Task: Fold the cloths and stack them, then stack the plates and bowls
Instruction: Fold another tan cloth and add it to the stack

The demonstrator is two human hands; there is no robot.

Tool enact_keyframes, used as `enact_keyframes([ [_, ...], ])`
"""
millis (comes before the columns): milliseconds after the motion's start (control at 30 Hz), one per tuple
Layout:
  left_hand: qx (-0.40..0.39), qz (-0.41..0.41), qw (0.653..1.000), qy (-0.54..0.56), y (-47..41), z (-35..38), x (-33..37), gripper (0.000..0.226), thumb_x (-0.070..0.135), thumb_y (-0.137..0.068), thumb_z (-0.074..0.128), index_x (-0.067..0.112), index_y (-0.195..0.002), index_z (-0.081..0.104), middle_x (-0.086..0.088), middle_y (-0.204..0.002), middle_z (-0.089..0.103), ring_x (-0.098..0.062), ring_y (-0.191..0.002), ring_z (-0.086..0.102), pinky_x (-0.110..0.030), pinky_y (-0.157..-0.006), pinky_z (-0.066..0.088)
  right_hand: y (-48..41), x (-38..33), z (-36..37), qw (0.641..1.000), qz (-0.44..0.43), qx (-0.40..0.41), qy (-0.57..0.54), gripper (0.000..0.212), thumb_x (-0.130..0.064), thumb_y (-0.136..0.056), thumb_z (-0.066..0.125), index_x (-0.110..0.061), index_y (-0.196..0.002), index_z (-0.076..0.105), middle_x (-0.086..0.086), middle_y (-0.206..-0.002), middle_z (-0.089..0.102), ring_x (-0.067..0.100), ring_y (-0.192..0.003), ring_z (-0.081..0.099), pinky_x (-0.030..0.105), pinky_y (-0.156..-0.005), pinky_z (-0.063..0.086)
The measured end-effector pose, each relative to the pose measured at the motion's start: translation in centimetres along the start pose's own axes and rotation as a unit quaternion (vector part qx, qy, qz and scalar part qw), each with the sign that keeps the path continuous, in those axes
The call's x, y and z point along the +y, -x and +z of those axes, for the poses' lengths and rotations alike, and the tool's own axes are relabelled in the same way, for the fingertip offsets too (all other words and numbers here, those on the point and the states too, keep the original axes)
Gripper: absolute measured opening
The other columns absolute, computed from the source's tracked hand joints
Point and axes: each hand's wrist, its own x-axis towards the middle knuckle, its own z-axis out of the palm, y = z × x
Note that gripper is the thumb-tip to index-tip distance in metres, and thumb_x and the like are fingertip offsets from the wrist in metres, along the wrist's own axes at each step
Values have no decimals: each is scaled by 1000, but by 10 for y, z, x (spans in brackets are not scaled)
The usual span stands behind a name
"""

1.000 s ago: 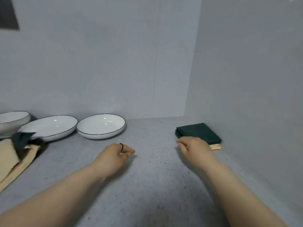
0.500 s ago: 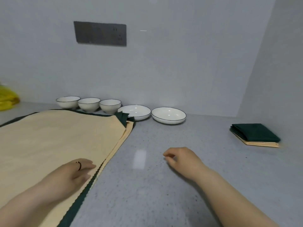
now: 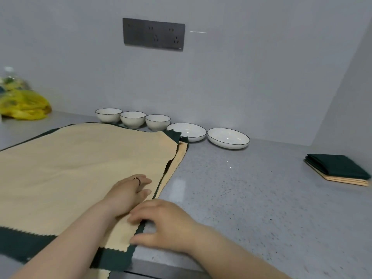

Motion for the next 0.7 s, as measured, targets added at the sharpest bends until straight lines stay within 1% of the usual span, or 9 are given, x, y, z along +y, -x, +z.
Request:
enact_keyframes([
  [100, 17, -45, 988, 143, -2, 1, 1, 27, 12, -92, 53, 11, -118, 58, 2, -134, 46, -11, -118, 50, -15, -94, 32, -4, -8, 16, 1000, -18, -10, 2, 39, -26, -84, 65, -8, -119, 61, 5, -134, 52, 18, -127, 39, 29, -107, 30],
  [233, 35, -83, 955, 282, -1, -2, -1, 18, 16, -93, 51, 25, -83, 62, -2, -99, 62, -17, -88, 53, -22, -67, 40, -12, -8, 21, 999, -12, 36, 6, 26, -21, -89, 59, -8, -108, 68, 4, -123, 61, 19, -119, 46, 32, -100, 37],
  [333, 30, -84, 925, 370, 7, -10, -2, 17, 20, -94, 50, 27, -83, 61, 9, -95, 64, -13, -96, 56, -18, -78, 41, -13, -6, 21, 998, 5, 49, -44, 25, -22, -91, 55, -6, -103, 70, 4, -113, 67, 17, -110, 53, 28, -96, 41],
  [400, -8, -63, 921, 384, 18, -20, -3, 12, 36, -90, 54, 27, -91, 62, 14, -102, 62, -7, -102, 56, -20, -84, 42, -10, -5, 16, 992, 47, 56, -107, 25, -23, -91, 53, -6, -97, 71, 0, -90, 70, 12, -86, 58, 24, -82, 45],
  [433, -40, -45, 921, 385, 24, -27, -3, 25, 50, -81, 59, 28, -94, 62, 16, -105, 62, -3, -103, 56, -19, -85, 43, -9, -3, 12, 986, 72, 64, -135, 25, -25, -92, 53, -7, -93, 71, -3, -78, 65, 10, -74, 55, 21, -74, 43],
  [500, -82, 2, 941, 329, 35, -42, -4, 56, 67, -51, 65, 34, -95, 61, 20, -103, 64, 8, -101, 58, -9, -83, 44, -8, 2, 2, 975, 110, 99, -166, 24, -24, -92, 51, -10, -85, 69, -4, -71, 57, 8, -66, 48, 17, -66, 39],
  [533, -103, 14, 955, 278, 41, -49, -2, 55, 63, -49, 68, 36, -96, 59, 22, -102, 63, 13, -98, 58, -3, -80, 42, -8, 7, -5, 968, 128, 124, -177, 23, -22, -93, 51, -14, -78, 66, -6, -67, 54, 6, -63, 46, 12, -62, 37],
  [600, -142, 21, 980, 135, 49, -55, -1, 35, 44, -68, 74, 37, -95, 54, 29, -104, 56, 15, -92, 57, 2, -75, 38, -7, 17, -25, 952, 162, 179, -191, 32, -20, -93, 50, -21, -61, 54, -12, -58, 46, -2, -54, 42, 9, -55, 34],
  [700, -85, 23, 993, -76, 53, -55, -5, 29, 36, -84, 63, 31, -110, 53, 19, -109, 56, 0, -98, 54, -12, -85, 42, 2, 37, -53, 933, 188, 252, -174, 39, -18, -93, 50, -12, -55, 46, -10, -53, 38, -1, -47, 38, 13, -50, 30],
])
